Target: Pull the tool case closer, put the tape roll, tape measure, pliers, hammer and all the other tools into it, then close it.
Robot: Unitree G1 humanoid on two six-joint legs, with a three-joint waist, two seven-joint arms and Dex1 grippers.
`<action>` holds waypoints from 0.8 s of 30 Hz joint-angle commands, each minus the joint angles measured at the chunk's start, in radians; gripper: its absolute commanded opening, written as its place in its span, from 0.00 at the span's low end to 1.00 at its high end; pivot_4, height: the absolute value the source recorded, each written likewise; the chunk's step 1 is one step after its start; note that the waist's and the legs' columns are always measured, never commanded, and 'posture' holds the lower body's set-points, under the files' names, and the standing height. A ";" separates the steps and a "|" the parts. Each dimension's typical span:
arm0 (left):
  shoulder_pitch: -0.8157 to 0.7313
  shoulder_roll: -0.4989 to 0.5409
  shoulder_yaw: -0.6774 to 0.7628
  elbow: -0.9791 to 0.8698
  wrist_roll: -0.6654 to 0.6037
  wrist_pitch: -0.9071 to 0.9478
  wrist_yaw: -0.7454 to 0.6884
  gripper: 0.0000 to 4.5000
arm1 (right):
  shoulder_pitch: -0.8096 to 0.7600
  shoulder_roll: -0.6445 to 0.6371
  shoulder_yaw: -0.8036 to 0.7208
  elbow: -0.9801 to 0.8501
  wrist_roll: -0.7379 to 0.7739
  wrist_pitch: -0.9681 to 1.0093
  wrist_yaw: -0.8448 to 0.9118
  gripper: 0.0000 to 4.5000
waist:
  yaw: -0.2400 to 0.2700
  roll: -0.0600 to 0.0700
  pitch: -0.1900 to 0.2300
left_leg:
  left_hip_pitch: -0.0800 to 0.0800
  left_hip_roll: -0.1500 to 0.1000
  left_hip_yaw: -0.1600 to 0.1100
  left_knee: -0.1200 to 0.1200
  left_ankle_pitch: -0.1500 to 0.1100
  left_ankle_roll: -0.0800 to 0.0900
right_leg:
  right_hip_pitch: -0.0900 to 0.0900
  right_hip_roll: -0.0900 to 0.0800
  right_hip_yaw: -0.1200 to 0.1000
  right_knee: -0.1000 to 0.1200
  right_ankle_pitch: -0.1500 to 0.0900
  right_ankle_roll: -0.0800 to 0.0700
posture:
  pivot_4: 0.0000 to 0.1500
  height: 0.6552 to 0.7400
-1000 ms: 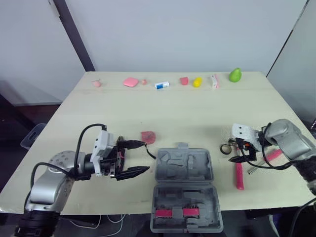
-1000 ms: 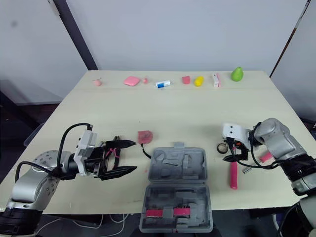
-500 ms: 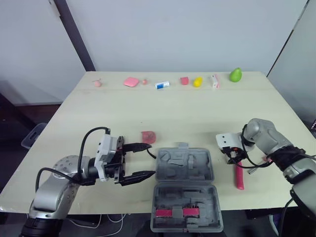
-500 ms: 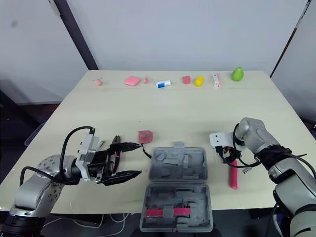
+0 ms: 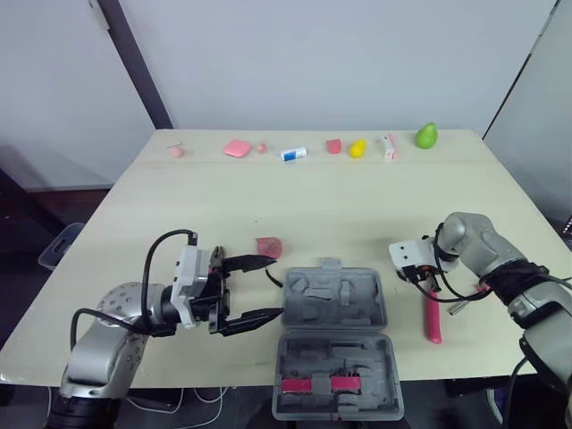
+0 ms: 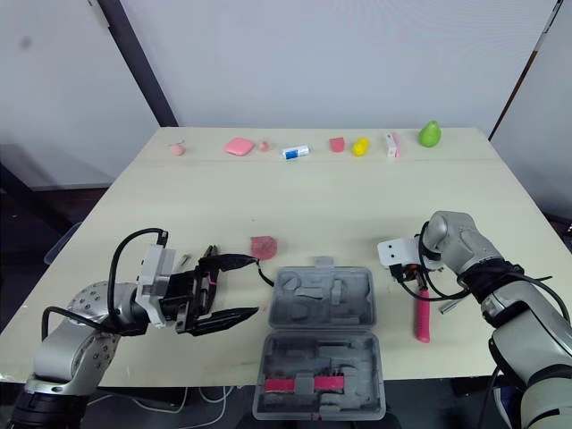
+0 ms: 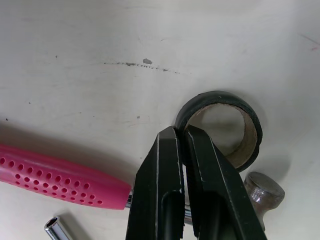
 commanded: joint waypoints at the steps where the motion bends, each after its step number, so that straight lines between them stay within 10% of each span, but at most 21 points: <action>1: -0.001 0.002 0.001 0.001 0.000 -0.024 -0.007 1.00 | -0.027 -0.028 -0.039 -0.047 0.007 -0.014 0.037 0.01 | 0.000 0.000 0.000 | 0.000 0.000 0.000 0.000 0.000 0.000 | 0.000 0.000 0.000 0.000 0.000 0.000 | 1.00 1.00; 11: 0.129 0.022 0.107 0.005 -0.012 -0.052 0.011 1.00 | -0.120 0.068 -0.022 -0.348 0.040 0.164 0.214 0.01 | -0.022 0.002 0.001 | 0.001 0.001 -0.001 0.000 0.000 0.000 | -0.001 0.000 0.000 0.002 0.000 0.000 | 1.00 1.00; 24: 0.259 0.006 0.208 0.030 0.003 -0.109 0.065 1.00 | -0.248 0.419 0.091 -0.273 -0.008 0.263 0.114 0.01 | -0.023 0.003 0.002 | 0.000 -0.001 -0.002 0.000 0.000 0.000 | -0.001 -0.004 -0.004 0.004 0.000 -0.001 | 1.00 1.00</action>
